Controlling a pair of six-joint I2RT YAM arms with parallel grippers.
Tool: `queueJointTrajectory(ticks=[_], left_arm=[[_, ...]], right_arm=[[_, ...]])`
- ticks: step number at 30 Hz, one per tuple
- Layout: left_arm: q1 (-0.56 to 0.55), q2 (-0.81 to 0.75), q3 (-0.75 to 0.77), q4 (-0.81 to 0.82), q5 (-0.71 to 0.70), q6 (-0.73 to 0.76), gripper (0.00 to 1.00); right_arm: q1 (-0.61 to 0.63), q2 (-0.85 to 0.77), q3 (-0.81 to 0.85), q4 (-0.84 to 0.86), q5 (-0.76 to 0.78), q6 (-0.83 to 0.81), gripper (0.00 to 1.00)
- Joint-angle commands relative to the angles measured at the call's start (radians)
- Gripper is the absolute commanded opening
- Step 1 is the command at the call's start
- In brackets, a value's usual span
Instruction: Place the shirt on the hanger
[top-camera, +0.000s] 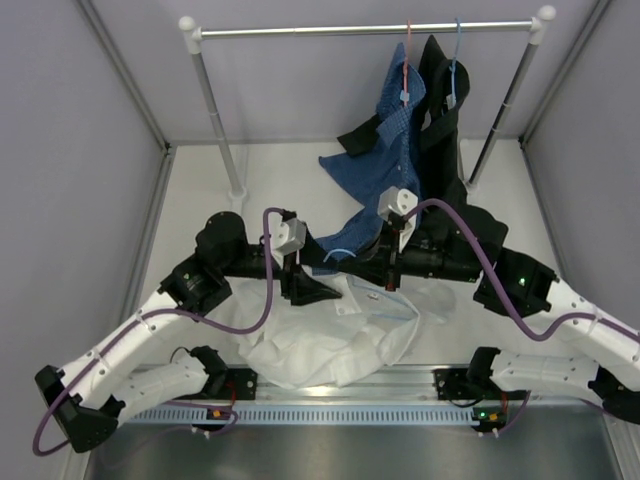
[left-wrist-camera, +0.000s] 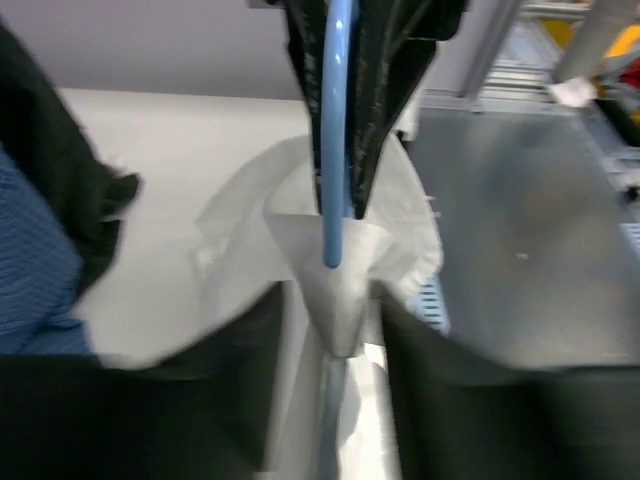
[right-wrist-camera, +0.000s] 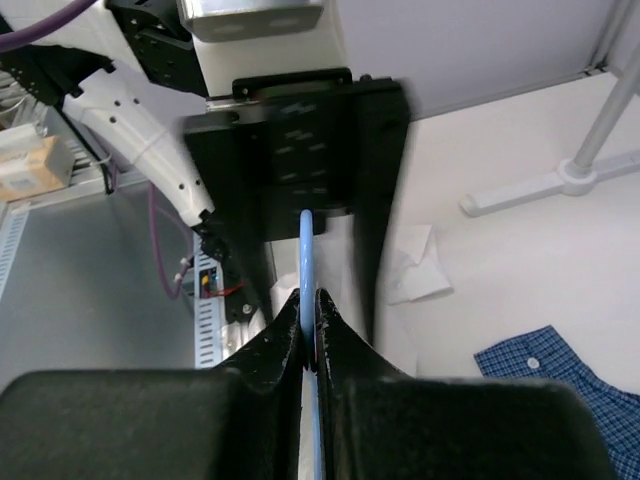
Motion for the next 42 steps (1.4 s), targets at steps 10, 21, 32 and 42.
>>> queueJointTrajectory(ticks=[10, 21, 32, 42], left_arm=[[0.0, -0.295, -0.058, 0.021, -0.889, -0.078, 0.98], [0.0, -0.362, -0.308, 0.102, -1.053, -0.181, 0.98], [0.002, -0.127, -0.324, 0.339, -1.099, -0.127, 0.49], [0.033, -0.055, -0.282, 0.193, -1.53, -0.32, 0.0]], right_arm=[[-0.002, -0.178, 0.002, -0.047, 0.432, -0.036, 0.0], [-0.002, -0.229, 0.126, -0.168, 0.394, -0.059, 0.0], [-0.002, -0.252, 0.154, -0.197, 0.334, -0.045, 0.0], [-0.002, -0.279, 0.105, -0.164, 0.495, -0.035, 0.0]])
